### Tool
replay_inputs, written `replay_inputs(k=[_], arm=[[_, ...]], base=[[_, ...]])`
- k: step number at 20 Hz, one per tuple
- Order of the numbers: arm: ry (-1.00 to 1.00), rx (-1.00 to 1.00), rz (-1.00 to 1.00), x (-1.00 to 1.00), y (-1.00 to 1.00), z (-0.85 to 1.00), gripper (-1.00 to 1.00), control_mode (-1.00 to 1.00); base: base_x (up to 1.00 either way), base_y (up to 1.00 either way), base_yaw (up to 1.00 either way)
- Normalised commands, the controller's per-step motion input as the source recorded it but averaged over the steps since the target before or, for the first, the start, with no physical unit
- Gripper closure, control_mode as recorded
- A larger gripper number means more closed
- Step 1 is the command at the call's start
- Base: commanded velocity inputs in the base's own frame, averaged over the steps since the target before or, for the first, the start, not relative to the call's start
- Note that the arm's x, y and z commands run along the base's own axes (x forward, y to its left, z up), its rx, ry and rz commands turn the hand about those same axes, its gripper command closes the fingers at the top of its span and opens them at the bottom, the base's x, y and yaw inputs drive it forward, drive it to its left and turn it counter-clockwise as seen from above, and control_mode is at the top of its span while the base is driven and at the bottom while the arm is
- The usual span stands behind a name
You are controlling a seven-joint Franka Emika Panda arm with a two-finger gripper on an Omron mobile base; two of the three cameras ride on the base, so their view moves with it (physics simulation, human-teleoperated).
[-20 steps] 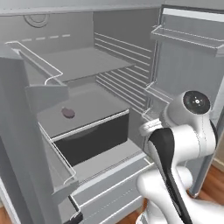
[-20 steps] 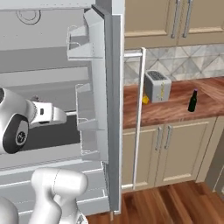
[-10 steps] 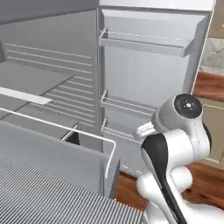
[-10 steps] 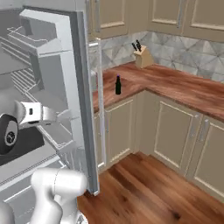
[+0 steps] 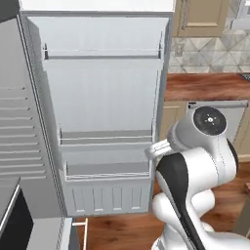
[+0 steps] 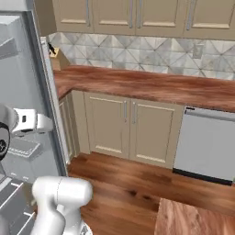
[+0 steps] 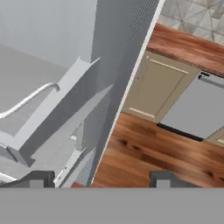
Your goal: Place the beer on the top shelf of the fridge to keep it out of children's reach, and place the eggplant and mango on lower shelves for easy access.
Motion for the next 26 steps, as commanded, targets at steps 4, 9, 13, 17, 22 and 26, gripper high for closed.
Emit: replay_inputs(k=[4, 9, 13, 17, 22, 26], arm=[[0.00, 0.00, 0.00, 0.00, 0.00, 0.00, -1.00, 1.00], [0.00, 0.00, 0.00, 0.00, 0.00, 0.00, -1.00, 1.00], [0.00, 0.00, 0.00, 0.00, 0.00, 0.00, -1.00, 1.00], [0.00, 0.00, 0.00, 0.00, 0.00, 0.00, -1.00, 1.00], [0.00, 0.00, 0.00, 0.00, 0.00, 0.00, -1.00, 1.00], [0.00, 0.00, 0.00, 0.00, 0.00, 0.00, -1.00, 1.00]], base=[[0.00, -0.92, -0.49], [0.00, -1.00, -0.23], [0.23, -0.32, 0.05], [0.72, -0.03, 0.21], [1.00, -0.11, 0.26], [1.00, -0.07, 0.30]])
